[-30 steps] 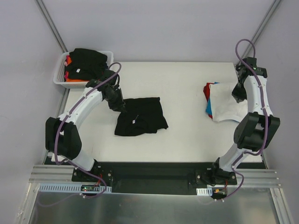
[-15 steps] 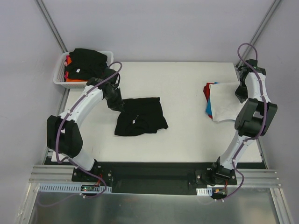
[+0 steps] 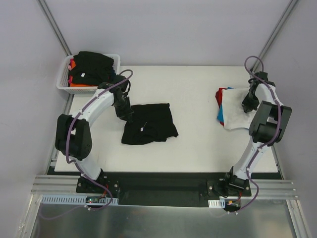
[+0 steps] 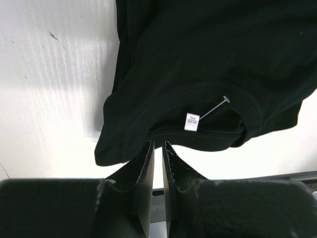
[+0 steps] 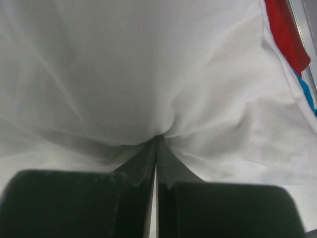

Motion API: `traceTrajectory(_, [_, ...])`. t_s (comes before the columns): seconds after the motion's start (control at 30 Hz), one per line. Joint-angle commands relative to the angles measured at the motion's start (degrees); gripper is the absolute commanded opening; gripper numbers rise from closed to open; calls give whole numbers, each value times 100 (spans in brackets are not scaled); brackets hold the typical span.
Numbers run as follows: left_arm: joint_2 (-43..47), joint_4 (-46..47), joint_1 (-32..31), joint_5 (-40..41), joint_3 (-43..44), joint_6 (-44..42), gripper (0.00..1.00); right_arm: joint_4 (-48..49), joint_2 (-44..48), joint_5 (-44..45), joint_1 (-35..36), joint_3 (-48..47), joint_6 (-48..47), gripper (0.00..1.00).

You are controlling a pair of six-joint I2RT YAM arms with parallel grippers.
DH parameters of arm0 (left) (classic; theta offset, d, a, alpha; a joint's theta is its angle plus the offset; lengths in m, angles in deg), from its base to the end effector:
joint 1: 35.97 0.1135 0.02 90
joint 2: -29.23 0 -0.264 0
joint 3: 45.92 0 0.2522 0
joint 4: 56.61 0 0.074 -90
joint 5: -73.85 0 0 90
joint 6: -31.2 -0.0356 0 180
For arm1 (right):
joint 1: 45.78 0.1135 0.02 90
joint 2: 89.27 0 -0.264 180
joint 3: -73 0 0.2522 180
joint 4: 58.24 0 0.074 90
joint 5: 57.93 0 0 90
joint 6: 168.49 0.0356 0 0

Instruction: Fold and stack the t-shirts

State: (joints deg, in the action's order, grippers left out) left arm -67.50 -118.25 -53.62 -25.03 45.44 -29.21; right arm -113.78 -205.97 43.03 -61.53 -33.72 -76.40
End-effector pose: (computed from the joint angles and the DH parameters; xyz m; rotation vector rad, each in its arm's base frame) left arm 0.3268 -0.1097 0.2516 -0.2476 2.7937 -0.4280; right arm 0.4141 -0.1238 0.2065 0.4780 2.6799 -0.3295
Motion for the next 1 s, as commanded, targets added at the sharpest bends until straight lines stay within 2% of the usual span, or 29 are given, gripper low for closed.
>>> traceTrajectory(0.0, [-127, -64, -37, -52, 114, 91, 11, -155, 139, -858, 282, 982, 38, 1])
traceTrajectory(0.47, [-294, -55, -116, -87, 264, 127, 11, -137, 781, -1226, 906, 1931, 635, 1])
traceTrajectory(0.87, [-347, -64, -195, -87, 440, 188, 13, -524, 1668, -1140, 1241, 2942, 1267, 1])
traceTrajectory(0.97, [-320, -55, -239, -70, 431, 206, 13, -638, 2010, -815, 1241, 3179, 1425, 1])
